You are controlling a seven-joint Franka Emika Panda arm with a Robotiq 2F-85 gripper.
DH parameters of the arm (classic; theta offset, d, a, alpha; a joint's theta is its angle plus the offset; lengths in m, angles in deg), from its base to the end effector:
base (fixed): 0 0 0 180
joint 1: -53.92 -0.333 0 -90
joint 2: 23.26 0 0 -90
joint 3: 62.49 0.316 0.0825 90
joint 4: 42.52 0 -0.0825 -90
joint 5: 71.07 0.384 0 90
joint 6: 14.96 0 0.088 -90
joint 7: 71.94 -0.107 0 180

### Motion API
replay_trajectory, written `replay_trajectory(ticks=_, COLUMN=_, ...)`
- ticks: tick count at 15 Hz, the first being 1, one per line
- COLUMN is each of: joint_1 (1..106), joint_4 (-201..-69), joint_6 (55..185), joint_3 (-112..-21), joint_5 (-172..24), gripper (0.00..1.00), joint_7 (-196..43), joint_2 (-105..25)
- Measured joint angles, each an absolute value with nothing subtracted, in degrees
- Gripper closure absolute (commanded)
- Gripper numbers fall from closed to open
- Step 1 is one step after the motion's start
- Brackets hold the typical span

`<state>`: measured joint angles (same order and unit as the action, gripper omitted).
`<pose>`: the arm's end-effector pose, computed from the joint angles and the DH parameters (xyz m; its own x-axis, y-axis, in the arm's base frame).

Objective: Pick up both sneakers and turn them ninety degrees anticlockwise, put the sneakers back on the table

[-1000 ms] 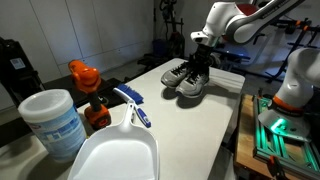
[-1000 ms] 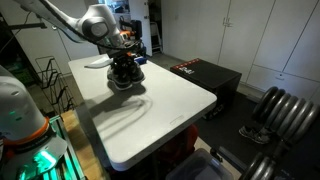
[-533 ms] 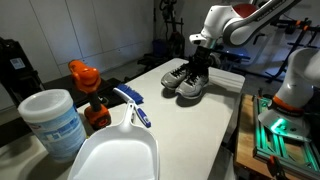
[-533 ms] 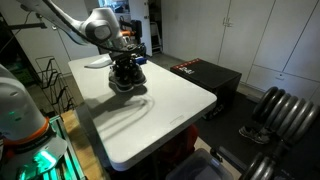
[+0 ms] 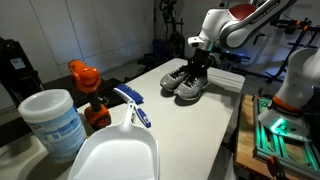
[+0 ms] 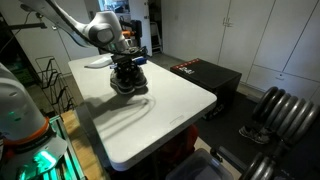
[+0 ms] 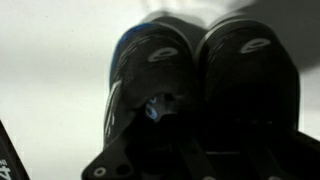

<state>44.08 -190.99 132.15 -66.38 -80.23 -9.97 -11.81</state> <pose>0.4428 0.0491 0.3442 0.2561 0.9666 -0.0045 0.9485 -0.2504 0.1941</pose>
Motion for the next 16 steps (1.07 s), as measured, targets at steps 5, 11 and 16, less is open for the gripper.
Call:
replay_trajectory(ticks=5, joint_1=44.46, joint_4=-189.81, joint_6=132.33, joint_3=-66.23, joint_5=-78.50, gripper=0.09, joint_7=-9.85, joint_2=-12.04)
replay_trajectory(ticks=11, joint_1=45.59, joint_4=-187.96, joint_6=129.70, joint_3=-65.57, joint_5=-79.02, gripper=0.00, joint_7=-12.67, joint_2=-8.06)
replay_trajectory(ticks=16, joint_1=48.15, joint_4=-181.40, joint_6=108.47, joint_3=-61.43, joint_5=-82.13, gripper=0.00, joint_7=-29.09, joint_2=-0.70)
